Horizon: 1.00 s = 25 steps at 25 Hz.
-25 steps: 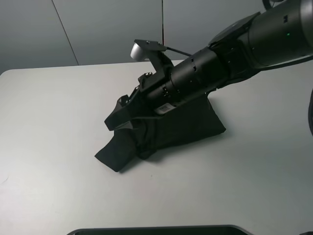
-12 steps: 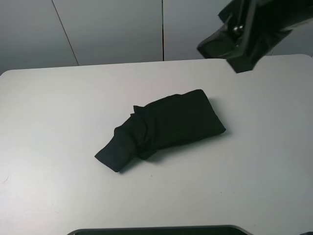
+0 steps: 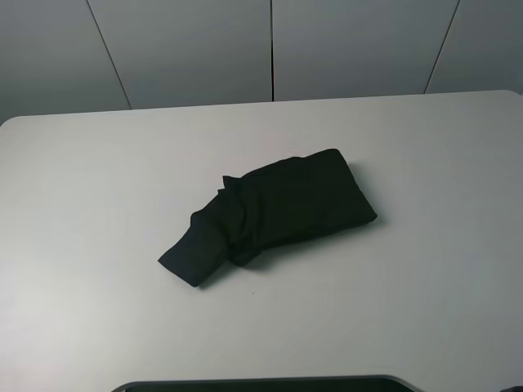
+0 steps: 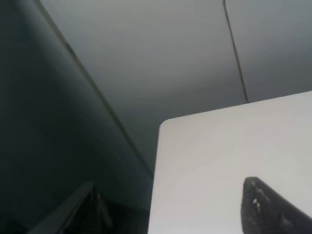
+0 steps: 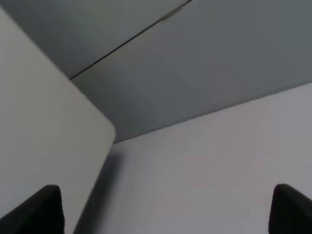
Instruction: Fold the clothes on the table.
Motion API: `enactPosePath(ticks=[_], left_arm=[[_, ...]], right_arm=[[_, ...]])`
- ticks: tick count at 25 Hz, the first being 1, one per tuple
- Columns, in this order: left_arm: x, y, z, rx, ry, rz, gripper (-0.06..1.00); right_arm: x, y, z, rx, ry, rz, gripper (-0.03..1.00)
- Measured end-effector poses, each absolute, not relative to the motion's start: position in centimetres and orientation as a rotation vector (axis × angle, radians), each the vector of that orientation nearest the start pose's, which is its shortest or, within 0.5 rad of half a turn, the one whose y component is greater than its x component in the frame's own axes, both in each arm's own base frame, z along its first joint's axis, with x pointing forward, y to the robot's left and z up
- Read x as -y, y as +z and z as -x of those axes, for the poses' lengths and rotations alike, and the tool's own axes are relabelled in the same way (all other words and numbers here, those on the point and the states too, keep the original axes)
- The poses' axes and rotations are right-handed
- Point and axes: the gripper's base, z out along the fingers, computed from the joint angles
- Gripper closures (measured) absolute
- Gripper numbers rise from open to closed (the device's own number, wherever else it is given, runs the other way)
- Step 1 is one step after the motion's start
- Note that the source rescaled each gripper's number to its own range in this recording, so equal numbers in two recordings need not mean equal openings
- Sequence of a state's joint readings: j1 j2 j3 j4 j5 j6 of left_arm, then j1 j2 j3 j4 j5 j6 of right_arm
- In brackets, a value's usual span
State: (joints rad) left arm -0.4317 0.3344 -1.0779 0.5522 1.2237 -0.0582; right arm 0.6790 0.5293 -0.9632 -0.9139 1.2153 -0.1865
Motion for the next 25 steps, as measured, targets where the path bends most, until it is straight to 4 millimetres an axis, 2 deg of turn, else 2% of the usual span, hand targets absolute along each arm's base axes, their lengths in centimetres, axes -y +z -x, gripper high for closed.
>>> enactPosePath(ticks=[6,9,13,17,19,22,25], left_arm=[[-6.2,43.0,1.1,-1.84,0.506,-0.094,0.16],[-6.6,43.1,2.0,-1.819,0.575,-0.031,0.16],[-7.1,42.8,4.1,-1.767,0.574,0.03,0.16],[-7.2,42.2,6.0,-1.721,0.495,0.045,0.16],[-7.0,41.9,6.5,-1.712,0.444,0.039,0.16],[-6.6,41.5,7.0,-1.706,0.32,0.043,0.16],[-5.8,40.7,6.7,-1.737,0.239,-0.002,0.16]], right_arm=[[8.7,44.5,-1.3,-1.634,-0.914,0.471,0.05],[10.6,44.6,1.5,-1.592,-0.955,0.336,0.05],[11.9,43.7,5.9,-1.574,-0.999,0.152,0.05],[10.9,42.3,10.0,-1.575,-1.012,-0.011,0.05],[9.5,41.6,11.5,-1.589,-1.004,-0.068,0.05],[6.6,40.5,11.9,-1.645,-0.963,-0.073,0.06],[3.7,39.3,10.9,-1.717,-0.88,-0.063,0.06]])
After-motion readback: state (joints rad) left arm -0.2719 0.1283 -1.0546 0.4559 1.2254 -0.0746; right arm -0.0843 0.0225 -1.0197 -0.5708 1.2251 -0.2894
